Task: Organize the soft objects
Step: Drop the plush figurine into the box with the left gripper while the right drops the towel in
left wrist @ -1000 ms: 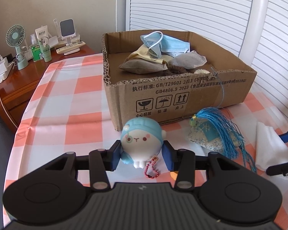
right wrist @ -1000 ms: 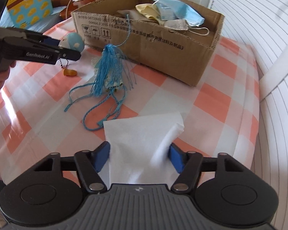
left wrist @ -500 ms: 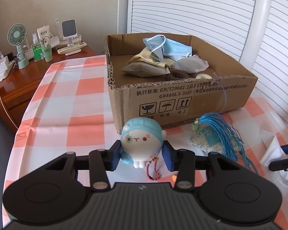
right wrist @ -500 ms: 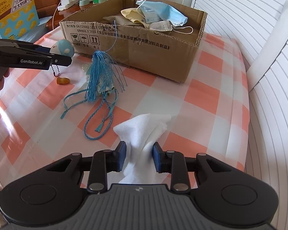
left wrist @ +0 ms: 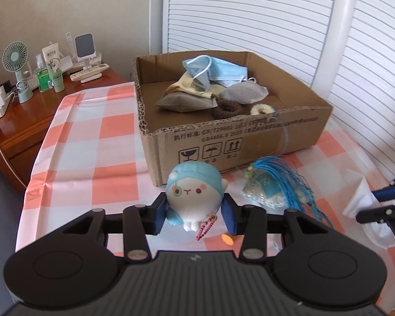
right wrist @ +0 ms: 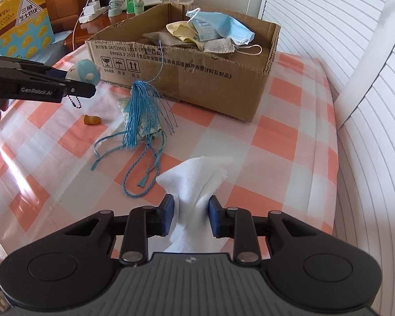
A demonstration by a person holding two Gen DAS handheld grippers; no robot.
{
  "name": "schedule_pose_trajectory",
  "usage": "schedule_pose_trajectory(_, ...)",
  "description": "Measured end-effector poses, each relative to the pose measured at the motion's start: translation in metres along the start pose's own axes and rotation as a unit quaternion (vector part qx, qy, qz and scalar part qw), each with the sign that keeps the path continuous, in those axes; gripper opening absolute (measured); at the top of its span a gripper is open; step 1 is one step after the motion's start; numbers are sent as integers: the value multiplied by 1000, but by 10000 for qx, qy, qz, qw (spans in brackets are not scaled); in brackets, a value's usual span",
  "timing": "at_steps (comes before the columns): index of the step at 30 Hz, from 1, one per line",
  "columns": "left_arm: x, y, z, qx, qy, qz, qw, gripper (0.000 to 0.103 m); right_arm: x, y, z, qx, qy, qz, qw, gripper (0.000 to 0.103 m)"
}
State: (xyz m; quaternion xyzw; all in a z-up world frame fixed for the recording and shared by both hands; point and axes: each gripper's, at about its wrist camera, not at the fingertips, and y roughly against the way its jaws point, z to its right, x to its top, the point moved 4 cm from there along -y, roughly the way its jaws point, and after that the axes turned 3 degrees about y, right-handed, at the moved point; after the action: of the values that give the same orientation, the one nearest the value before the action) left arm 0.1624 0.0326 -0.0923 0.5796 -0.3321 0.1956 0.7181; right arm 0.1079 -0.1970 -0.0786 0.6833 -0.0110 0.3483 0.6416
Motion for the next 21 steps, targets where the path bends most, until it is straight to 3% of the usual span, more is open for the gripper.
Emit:
schedule_pose_trajectory(10,40,37,14,-325,-330,301,9985,43,14,28,9,-67,-84,359,9993,32)
schedule_pose_trajectory(16,82,24,17,-182,-473,523,9973,43,36,46,10,-143,39,713,9973,32)
schedule_pose_trajectory(21,102,0,19,65,-592,455,9972,43,57,55,9,-181,131,960,9951,32)
